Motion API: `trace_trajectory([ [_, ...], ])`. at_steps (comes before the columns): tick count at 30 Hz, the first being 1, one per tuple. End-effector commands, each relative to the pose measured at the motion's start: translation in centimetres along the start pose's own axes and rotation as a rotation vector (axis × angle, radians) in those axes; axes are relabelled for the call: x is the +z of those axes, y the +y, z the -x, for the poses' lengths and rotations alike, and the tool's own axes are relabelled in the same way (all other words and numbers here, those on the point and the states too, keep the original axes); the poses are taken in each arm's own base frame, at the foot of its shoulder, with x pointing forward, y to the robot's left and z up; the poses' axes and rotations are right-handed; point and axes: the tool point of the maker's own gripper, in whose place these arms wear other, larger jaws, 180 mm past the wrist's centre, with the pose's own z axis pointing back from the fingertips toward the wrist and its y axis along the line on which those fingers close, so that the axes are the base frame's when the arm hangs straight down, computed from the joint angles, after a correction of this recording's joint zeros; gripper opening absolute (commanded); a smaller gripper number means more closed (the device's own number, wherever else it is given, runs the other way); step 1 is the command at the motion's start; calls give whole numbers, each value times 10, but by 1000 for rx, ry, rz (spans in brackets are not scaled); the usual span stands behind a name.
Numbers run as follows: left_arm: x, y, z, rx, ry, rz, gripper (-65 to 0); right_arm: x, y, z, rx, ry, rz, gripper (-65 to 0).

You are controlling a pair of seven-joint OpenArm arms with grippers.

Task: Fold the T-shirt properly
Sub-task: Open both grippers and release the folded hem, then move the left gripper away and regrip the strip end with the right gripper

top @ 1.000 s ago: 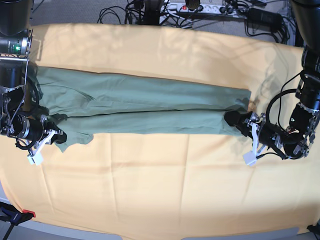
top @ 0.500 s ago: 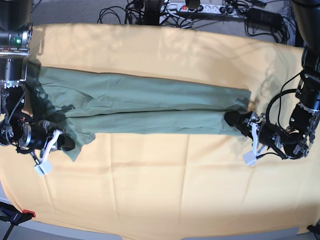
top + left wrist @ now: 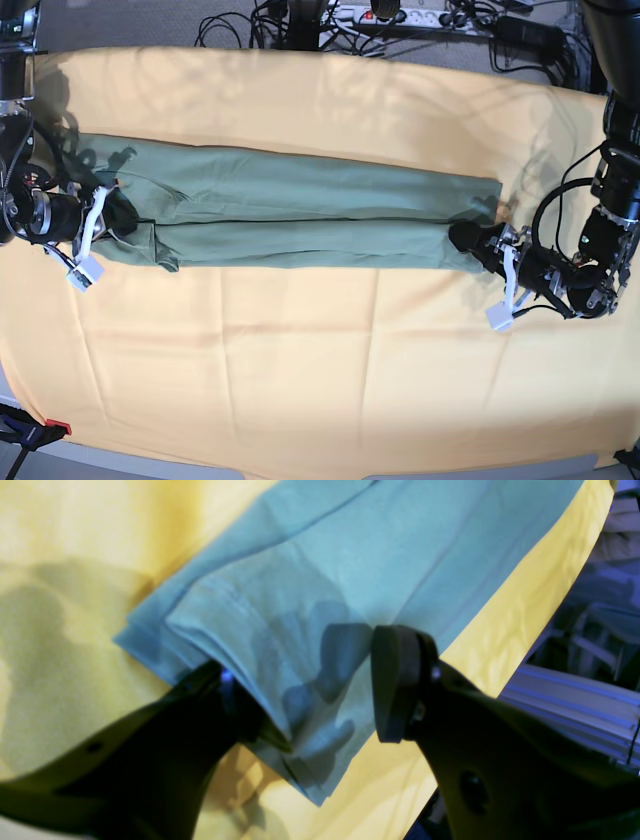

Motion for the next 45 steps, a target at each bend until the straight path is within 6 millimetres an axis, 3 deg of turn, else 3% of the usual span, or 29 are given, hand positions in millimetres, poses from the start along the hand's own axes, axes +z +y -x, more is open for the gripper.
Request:
trace_trajectory([
  [1,15,1,-13,-25,-35,-17,-292,11,-3,-14,22,-37,5,-650],
  [8,15,1,-13,-25,-34,-18,-292,12,2,22,6,137,-20,-650],
  [12,19,1,-19,-30,-50,-22,-292,12,0,27,10,169,-9,-642],
  [17,49,-1,-52,-56,-169,-40,-292,13,-6,31,21,192,19,-304],
  [19,66,-3,-70,-68,-240,-47,-292,15,-7,36,25,226,27,-261],
  [22,95,-5,-91,-82,-347,-60,-292,20,-3,31,30,232,-2,-262],
  [25,126,-2,-101,-78,-450,-78,-292,34,9,12,62,176,-58,-262],
  [29,167,5,-102,-62,-564,-116,-292,61,20,-14,135,116,-92,-262],
  [33,205,13,-93,-45,-634,-172,-292,71,14,-29,143,54,-61,-270],
  [35,222,17,-85,-34,-655,-204,-292,70,11,-34,142,19,-40,-360],
  [38,243,24,-71,-11,-668,-254,-292,61,2,-30,151,33,21,-606],
  [39,249,26,-67,3,-670,-267,-292,56,1,-27,151,43,34,-650],
  [45,267,34,-41,53,-625,-327,-292,23,1,-15,119,20,81,-650],
])
